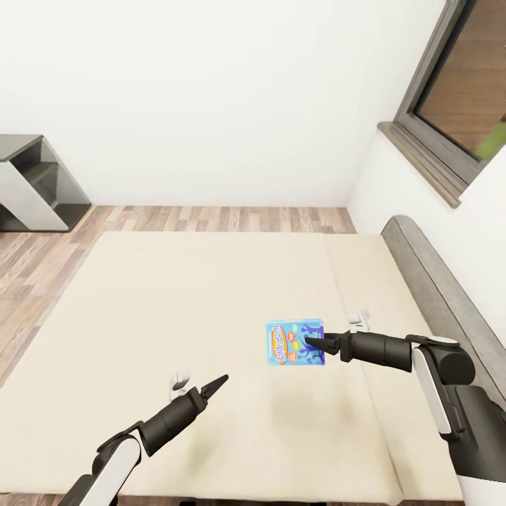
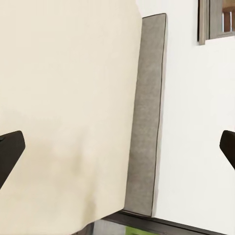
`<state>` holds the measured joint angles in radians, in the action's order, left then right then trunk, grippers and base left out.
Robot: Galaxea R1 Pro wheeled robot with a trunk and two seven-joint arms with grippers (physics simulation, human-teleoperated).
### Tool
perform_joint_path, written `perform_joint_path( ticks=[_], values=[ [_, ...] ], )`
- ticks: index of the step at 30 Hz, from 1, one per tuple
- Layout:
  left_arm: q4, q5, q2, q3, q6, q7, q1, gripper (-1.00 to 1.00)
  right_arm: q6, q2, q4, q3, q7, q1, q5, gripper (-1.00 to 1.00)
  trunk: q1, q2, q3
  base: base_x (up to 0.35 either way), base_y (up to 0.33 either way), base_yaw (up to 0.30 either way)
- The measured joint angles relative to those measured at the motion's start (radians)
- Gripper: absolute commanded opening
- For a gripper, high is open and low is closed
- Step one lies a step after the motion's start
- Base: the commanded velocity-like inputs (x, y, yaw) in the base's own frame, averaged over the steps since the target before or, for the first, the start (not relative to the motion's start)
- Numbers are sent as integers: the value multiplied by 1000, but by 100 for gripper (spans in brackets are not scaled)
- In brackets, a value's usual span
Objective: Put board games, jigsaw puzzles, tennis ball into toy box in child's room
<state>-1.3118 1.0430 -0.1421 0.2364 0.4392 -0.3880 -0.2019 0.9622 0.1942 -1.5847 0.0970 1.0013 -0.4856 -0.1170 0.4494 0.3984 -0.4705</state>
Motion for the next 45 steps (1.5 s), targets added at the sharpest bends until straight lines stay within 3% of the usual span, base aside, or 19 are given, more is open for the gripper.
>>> perform_joint_path(
  ticks=[45],
  values=[
    [0,1,-1,-4,1,-1,0,100,1,-3,0,-2,0,0,-4,-100,0,0,73,0,0,0]
  ],
)
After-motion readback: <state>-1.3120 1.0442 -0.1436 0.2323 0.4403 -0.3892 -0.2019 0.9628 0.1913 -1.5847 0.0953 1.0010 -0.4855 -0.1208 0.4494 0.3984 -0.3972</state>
